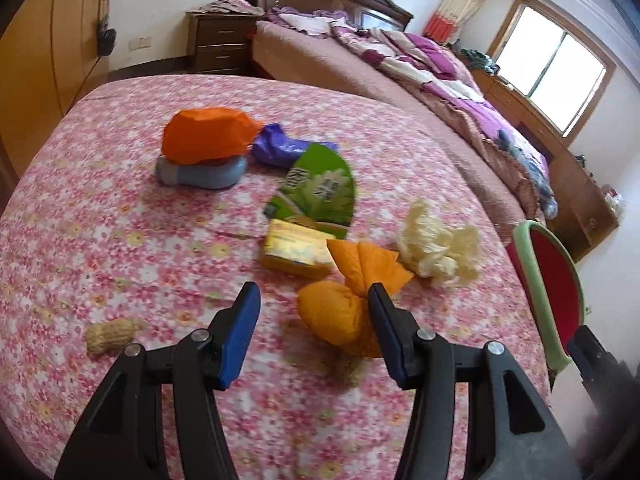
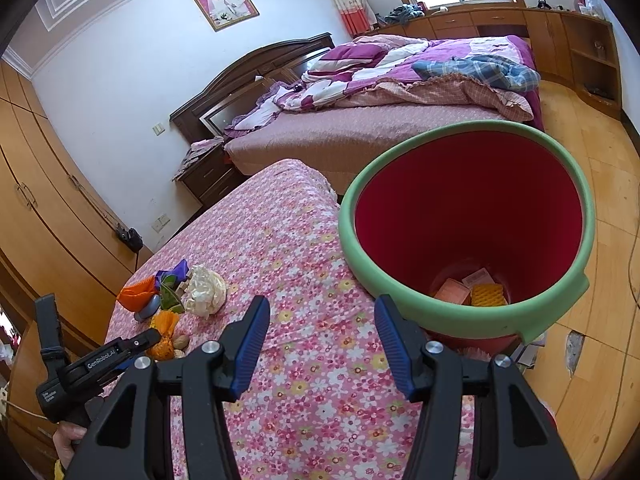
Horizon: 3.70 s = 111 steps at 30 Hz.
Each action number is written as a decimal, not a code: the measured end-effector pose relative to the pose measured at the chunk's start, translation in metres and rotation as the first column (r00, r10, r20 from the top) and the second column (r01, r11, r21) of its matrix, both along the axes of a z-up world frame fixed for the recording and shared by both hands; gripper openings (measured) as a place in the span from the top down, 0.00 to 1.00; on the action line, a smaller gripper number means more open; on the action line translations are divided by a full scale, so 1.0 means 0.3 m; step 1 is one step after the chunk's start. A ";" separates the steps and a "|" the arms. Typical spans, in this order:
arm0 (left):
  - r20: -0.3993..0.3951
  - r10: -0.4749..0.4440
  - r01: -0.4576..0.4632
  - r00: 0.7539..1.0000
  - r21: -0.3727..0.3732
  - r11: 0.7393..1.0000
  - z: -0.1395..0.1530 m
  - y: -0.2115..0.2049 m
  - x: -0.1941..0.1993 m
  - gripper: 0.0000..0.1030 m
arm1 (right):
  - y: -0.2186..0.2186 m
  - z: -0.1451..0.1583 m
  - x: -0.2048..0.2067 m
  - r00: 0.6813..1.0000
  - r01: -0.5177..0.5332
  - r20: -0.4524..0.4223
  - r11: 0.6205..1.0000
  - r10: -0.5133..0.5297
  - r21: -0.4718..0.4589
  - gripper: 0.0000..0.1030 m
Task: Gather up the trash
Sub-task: 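Move both open tools back toward the orange bag on the bedspread, then close the left tool on the orange bag, then grasp the white crumpled paper with the right tool, then carry the orange bag and white paper over the red bin and release both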
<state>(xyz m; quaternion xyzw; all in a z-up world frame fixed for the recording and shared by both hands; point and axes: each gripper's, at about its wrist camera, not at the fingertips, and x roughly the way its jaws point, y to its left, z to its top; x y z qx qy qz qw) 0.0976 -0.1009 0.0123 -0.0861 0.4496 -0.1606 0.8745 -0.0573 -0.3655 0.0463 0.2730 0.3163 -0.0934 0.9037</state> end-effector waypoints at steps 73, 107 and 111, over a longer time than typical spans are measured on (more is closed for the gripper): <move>0.142 0.099 -0.092 0.985 -0.053 0.994 0.059 0.318 0.136 0.84 | 0.397 -0.125 0.489 0.954 -0.271 -0.151 0.960 0.259 -0.066 0.49; 0.243 -0.075 0.092 0.967 -0.058 0.994 0.247 0.071 -0.126 0.84 | 0.227 0.175 0.061 0.989 -0.118 0.084 0.990 0.125 -0.081 0.83; 0.250 -0.133 0.151 0.959 -0.051 0.987 0.280 -0.008 -0.151 0.84 | 0.170 0.194 0.000 0.991 -0.072 0.108 0.994 0.081 -0.084 0.83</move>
